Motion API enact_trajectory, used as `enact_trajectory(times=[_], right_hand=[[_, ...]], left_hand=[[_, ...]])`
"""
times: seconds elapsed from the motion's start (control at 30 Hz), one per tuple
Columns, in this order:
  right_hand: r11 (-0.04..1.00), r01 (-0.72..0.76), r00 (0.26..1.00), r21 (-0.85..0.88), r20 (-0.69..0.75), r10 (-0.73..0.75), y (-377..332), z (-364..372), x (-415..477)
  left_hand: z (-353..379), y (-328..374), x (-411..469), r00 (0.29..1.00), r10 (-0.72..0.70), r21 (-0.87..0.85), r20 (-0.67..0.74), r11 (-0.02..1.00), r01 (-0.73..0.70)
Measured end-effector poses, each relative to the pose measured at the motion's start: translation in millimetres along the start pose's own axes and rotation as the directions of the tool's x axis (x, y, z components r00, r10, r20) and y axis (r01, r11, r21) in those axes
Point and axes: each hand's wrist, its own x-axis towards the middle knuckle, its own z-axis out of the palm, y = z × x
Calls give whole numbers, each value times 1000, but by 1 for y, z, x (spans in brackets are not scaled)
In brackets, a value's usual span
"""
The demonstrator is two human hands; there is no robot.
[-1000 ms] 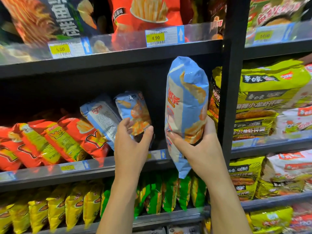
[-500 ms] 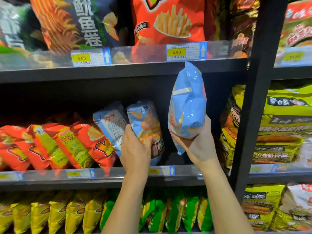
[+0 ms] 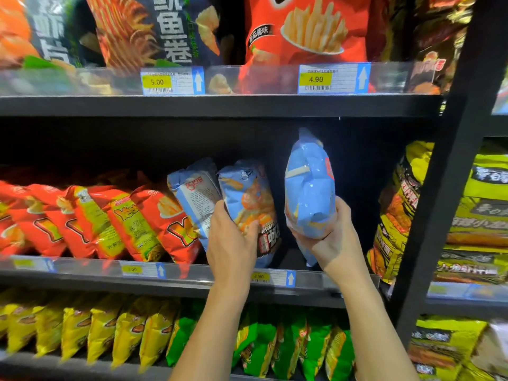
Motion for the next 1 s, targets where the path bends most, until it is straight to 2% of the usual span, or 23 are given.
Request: enact_trajectory(times=[0.17, 0.37, 0.63, 0.83, 1.0], right_hand=[[984, -87, 993, -153, 65, 98, -14, -1, -3], [916, -193, 962, -351, 114, 246, -20, 12, 6], [876, -185, 964, -446, 91, 249, -29, 22, 0], [875, -191, 958, -444, 110, 265, -40, 16, -9], [723, -102, 977, -683, 68, 203, -57, 12, -30]], left_hand=[[-1, 1, -2, 1000, -4, 0, -1, 1000, 4], [-1, 3, -6, 1000, 7, 32, -7, 999, -6], [-4, 4, -8, 999, 4, 77, 38, 997, -7], [-18, 5, -8, 993, 14, 126, 117, 992, -29], [-48, -6, -11, 980, 51, 218, 194, 972, -94]])
